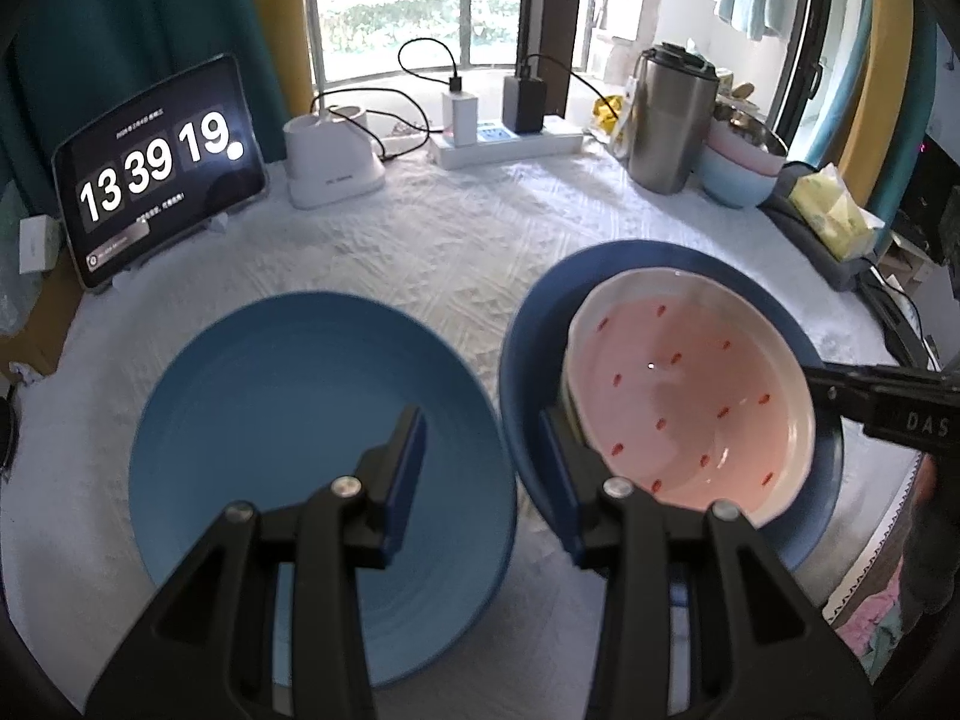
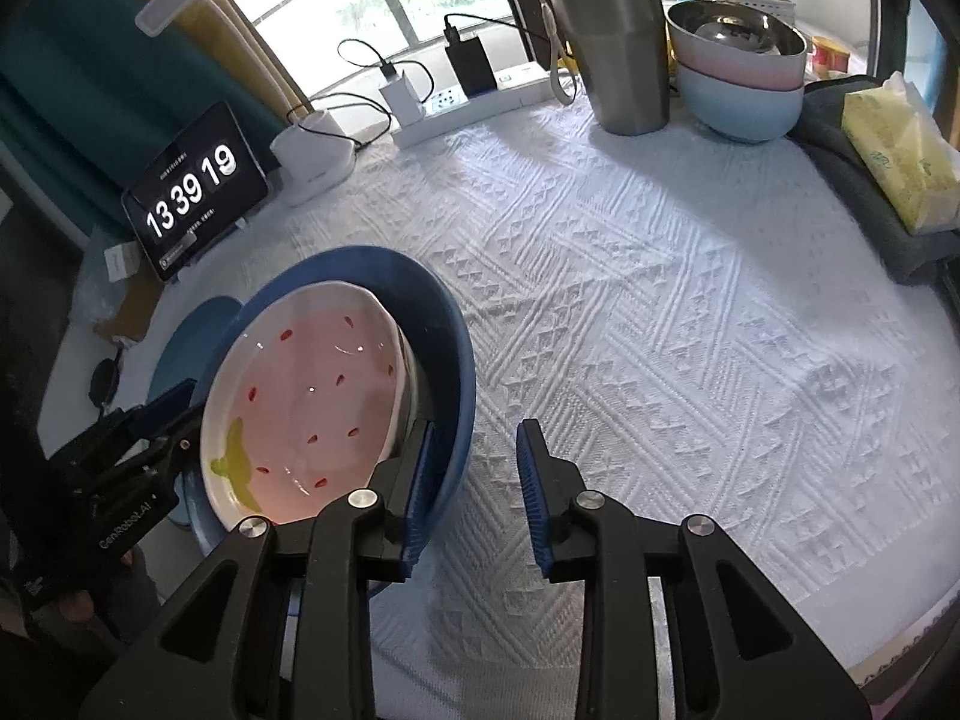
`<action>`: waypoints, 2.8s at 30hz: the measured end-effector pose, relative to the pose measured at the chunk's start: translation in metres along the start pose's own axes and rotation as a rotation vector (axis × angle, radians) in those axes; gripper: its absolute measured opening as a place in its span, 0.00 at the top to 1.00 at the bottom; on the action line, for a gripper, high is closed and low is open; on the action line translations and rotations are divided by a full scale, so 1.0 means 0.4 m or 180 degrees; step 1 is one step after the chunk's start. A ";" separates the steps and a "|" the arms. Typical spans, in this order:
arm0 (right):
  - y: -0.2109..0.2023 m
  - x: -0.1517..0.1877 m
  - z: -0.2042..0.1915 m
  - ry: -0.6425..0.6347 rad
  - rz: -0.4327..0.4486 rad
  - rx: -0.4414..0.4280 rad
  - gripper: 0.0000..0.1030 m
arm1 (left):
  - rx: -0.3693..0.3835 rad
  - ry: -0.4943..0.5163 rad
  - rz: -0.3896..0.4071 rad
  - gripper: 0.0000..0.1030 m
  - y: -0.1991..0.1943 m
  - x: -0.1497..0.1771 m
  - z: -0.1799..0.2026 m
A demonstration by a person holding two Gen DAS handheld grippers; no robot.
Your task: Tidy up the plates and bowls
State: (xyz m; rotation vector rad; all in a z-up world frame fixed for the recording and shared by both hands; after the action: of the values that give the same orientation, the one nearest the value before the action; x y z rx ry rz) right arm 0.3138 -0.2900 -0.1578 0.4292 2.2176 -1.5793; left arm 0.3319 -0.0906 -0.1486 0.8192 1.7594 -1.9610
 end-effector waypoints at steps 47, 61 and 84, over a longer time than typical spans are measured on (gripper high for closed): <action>-0.019 -0.004 -0.032 0.0001 0.0773 0.0379 0.86 | -0.0042 -0.0143 0.0813 0.92 -0.031 -0.004 0.028; -0.037 0.003 -0.019 0.0095 0.0762 0.0341 0.87 | 0.0031 -0.0077 0.0767 0.91 -0.038 0.004 0.049; -0.092 -0.003 -0.025 0.0088 0.0867 0.0325 0.87 | 0.0151 -0.0109 0.0833 0.91 -0.081 -0.008 0.061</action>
State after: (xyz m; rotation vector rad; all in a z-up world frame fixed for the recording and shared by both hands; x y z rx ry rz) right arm 0.2966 -0.2924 -0.1237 0.7525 2.0029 -1.5501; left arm 0.3100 -0.1101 -0.1207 0.9721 1.5063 -1.8377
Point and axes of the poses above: each gripper's, at about its wrist camera, not at the fingertips, and y roughly the way its jaws point, z to its right, x to its underside, the point moved 9 cm from there along y, roughly the way its jaws point, and after that the axes turned 2 degrees about z, right-handed, at the moved point
